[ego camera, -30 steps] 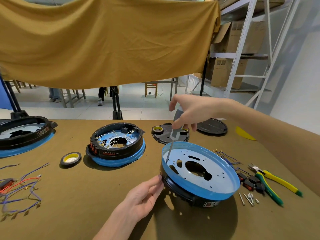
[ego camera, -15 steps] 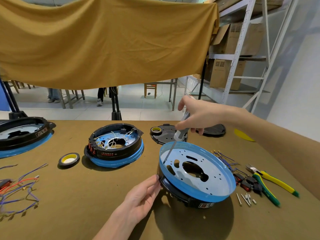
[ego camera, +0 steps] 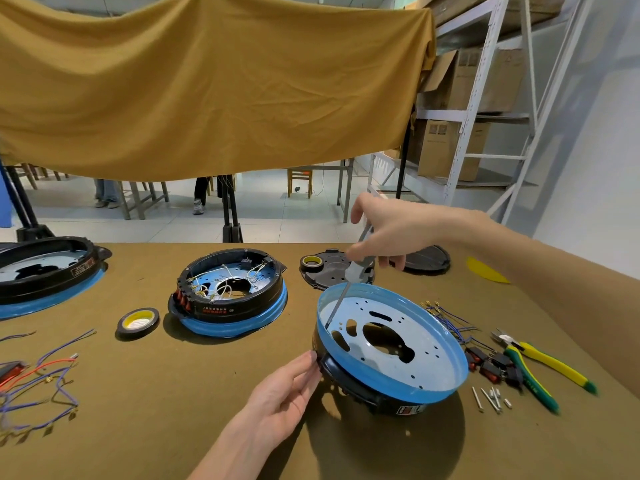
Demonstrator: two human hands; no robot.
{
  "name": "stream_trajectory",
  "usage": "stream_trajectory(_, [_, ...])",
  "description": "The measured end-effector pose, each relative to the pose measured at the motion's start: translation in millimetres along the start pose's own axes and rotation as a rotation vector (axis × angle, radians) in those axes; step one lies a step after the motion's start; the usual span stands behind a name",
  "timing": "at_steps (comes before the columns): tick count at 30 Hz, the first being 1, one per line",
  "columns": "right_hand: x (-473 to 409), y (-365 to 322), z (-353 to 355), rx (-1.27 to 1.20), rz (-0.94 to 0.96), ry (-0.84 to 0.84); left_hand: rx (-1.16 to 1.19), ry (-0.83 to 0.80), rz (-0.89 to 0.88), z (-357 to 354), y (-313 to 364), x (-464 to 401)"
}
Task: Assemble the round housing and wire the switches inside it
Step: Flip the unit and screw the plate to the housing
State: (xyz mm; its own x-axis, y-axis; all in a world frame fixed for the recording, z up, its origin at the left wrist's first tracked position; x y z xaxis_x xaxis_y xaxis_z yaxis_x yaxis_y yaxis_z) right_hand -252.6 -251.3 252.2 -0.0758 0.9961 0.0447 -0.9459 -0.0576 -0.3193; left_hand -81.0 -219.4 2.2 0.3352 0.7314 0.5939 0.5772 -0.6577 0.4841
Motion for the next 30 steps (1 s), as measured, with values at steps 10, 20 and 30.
stream_trajectory(10, [-1.5,-3.4,3.9,-0.038,0.035,-0.063,-0.026,0.004,-0.008,0.2,0.2,2.3])
stream_trajectory(20, [-2.5,-7.3,1.9,0.015,0.087,-0.008,-0.021,0.019,-0.007,0.1,1.2,3.8])
stream_trajectory(30, [-5.3,-7.4,-1.0,0.013,0.115,-0.003,-0.029,0.021,-0.009,-2.1,0.8,6.9])
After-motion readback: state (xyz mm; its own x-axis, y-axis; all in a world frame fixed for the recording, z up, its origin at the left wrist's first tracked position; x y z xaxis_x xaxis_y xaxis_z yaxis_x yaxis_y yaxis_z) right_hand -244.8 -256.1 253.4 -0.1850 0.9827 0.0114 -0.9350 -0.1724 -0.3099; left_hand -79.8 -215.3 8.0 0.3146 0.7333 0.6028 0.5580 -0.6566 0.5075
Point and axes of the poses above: each hand's wrist, its own x-axis away from the middle knuckle, its own z-axis out of the back of the hand, y = z × x, the point moved 5 cm from there along -x, towards the middle knuckle, and after that the axes turned 1 degree about -x, right-handed, at the moved point
